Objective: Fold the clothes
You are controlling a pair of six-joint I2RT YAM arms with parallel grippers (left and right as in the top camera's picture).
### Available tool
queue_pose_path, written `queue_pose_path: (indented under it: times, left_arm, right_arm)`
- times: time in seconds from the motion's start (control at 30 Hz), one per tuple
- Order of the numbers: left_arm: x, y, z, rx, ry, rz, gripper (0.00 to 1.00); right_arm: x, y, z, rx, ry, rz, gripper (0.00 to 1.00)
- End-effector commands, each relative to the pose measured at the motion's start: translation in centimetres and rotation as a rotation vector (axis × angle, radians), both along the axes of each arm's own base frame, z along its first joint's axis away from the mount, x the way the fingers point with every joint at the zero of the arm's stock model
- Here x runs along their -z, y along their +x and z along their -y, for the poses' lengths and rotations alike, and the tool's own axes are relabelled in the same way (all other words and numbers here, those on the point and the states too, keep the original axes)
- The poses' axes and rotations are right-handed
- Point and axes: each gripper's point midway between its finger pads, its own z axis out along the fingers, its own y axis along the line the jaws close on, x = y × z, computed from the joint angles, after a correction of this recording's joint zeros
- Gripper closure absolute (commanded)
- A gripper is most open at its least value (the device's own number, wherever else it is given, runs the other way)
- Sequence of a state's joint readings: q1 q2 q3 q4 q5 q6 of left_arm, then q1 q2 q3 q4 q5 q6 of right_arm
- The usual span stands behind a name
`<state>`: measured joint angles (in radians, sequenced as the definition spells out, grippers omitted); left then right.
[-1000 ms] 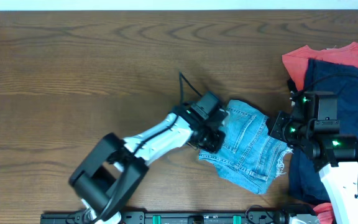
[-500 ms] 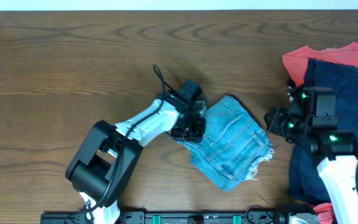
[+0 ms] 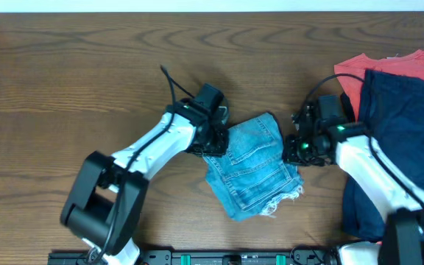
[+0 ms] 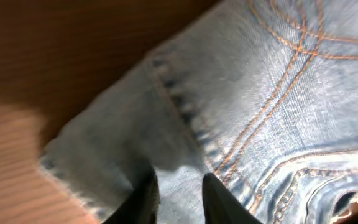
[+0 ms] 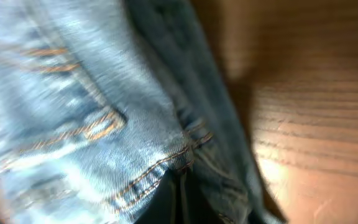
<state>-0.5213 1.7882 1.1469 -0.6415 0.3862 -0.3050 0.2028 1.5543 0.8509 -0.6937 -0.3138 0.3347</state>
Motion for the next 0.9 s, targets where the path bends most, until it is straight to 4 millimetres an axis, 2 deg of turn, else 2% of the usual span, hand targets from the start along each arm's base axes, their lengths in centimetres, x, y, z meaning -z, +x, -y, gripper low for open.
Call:
queue_pose_path:
  times: [0.0,0.13,0.23,0.33,0.47,0.57,0.6,0.77,0.8,0.83,0.87]
  left_arm:
    - [-1.6,0.2,-1.1,0.002,0.022,0.050,0.72]
    - [-3.2,-0.7,-0.9,0.014,-0.004,0.051,0.72]
    - [-4.0,-2.1,0.8,0.051,-0.092,0.004,0.72]
    - [-3.9,-3.9,2.1,0.073,-0.132,-0.051,0.71]
    - [-2.5,-6.3,2.8,0.086,-0.102,-0.115,0.70]
    - [-1.0,-8.5,2.9,0.106,-0.066,-0.171,0.78]
    - [-0.4,-9.2,2.7,0.101,-0.051,-0.196,0.81]
    - [2.9,-12.1,1.0,0.076,0.032,-0.310,0.81]
    - [3.3,-12.3,0.7,0.071,0.043,-0.325,0.81]
    - [3.5,-12.5,0.4,0.065,0.050,-0.336,0.87]
    - [3.6,-12.4,0.2,0.058,0.052,-0.339,0.88]
  right_arm:
    - [4.3,-2.0,1.9,0.059,-0.128,-0.135,0.99]
    - [6.1,-2.9,2.0,0.066,-0.145,-0.205,0.99]
    - [6.2,-2.9,2.0,0.068,-0.146,-0.209,0.99]
    - [6.0,-2.8,2.0,0.069,-0.144,-0.202,0.99]
    - [5.9,-2.8,2.0,0.073,-0.143,-0.202,0.99]
    - [5.9,-2.9,2.0,0.072,-0.140,-0.204,0.99]
    - [5.9,-2.9,2.0,0.072,-0.140,-0.205,0.99]
    - [5.9,-3.4,2.1,0.070,-0.145,-0.225,0.99]
    - [5.9,-3.4,2.1,0.070,-0.146,-0.227,0.99]
    - [5.8,-3.5,2.1,0.070,-0.147,-0.229,0.99]
    - [5.7,-3.5,2.1,0.071,-0.146,-0.228,0.99]
